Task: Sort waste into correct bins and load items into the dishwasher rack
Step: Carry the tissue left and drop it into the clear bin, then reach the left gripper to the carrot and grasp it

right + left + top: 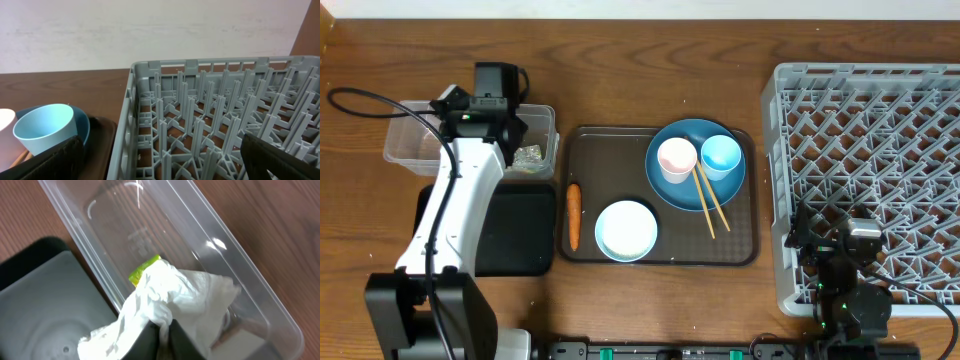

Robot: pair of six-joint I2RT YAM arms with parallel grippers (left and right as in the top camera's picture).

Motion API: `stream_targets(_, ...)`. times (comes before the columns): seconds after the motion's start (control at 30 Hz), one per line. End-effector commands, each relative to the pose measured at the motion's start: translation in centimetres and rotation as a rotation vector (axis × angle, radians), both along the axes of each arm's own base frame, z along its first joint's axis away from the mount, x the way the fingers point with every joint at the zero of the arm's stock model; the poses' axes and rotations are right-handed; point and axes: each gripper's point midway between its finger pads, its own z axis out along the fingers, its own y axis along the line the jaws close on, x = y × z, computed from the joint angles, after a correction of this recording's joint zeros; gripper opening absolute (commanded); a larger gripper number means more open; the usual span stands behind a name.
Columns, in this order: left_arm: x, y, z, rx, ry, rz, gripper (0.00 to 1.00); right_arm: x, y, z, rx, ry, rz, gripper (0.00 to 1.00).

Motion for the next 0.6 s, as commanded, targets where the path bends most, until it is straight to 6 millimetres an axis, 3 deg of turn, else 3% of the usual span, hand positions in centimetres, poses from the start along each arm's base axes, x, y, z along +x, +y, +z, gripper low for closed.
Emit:
stream_targets(0.0,-0.1,1.5,-1.3,0.023,0.024,0.050,0.21,0.0,0.0,-0.1,0.006,0.000,-0.001,0.99)
stream_targets(0.1,0.6,2.3,-2.1,0.023,0.014,0.068,0.25,0.0,0.0,-0.1,0.006,0.000,-0.001,0.99)
stream_targets(0.23,1.4,2.9,-3.1,0.022,0.011,0.083,0.36,0.0,0.0,-0.1,0.006,0.000,-0.001,0.99)
stream_targets(0.3,1.5,2.9,-3.2,0.021,0.006,0.083,0.51,0.0,0.0,-0.1,0.006,0.000,-0.001,0.99)
stream_targets(0.4,1.7,2.6,-2.5,0.005,-0.014,0.069,0.60,0.0,0.0,-0.1,0.006,0.000,-0.001,0.99)
stream_targets(0.57,2.1,0.4,0.2,-0.103,-0.103,-0.004,0.62,0.0,0.0,-0.1,0.006,0.000,-0.001,0.99)
